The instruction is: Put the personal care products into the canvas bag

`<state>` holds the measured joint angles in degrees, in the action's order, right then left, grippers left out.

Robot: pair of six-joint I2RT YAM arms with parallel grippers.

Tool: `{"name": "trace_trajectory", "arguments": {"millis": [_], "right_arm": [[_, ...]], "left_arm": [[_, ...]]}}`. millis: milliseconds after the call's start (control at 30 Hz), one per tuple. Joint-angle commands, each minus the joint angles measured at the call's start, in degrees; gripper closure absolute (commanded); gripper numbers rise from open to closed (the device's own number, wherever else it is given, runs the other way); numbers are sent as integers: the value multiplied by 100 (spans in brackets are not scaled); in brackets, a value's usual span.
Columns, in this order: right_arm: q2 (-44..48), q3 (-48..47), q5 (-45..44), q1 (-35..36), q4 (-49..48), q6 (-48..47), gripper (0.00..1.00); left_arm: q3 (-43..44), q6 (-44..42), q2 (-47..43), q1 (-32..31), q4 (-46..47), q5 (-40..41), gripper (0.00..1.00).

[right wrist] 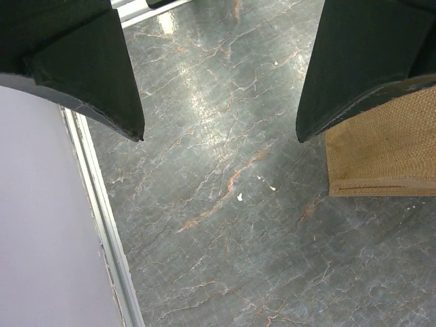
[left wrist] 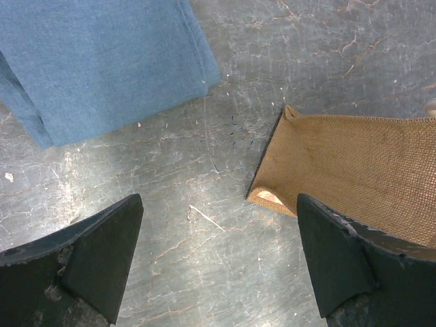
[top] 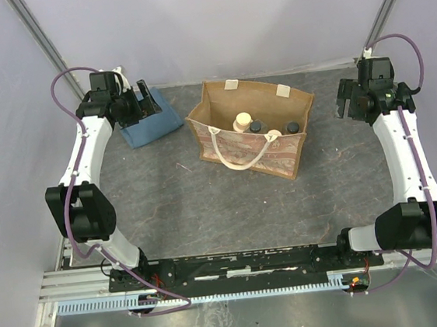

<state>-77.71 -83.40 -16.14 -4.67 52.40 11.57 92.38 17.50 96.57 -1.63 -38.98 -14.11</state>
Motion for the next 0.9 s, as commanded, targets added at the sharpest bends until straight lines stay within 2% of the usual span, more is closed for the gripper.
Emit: {"name": "trace_trajectory", "arguments": {"millis": [0,867], "right_arm": [[173,21,-56,-30,-161,-59,0],[227,135,61,-33,-181,-38,0]], "left_arm": [[-33,-185,-284,4,224,-139,0],[-216,-125,-445,4,320,-111,0]]}}
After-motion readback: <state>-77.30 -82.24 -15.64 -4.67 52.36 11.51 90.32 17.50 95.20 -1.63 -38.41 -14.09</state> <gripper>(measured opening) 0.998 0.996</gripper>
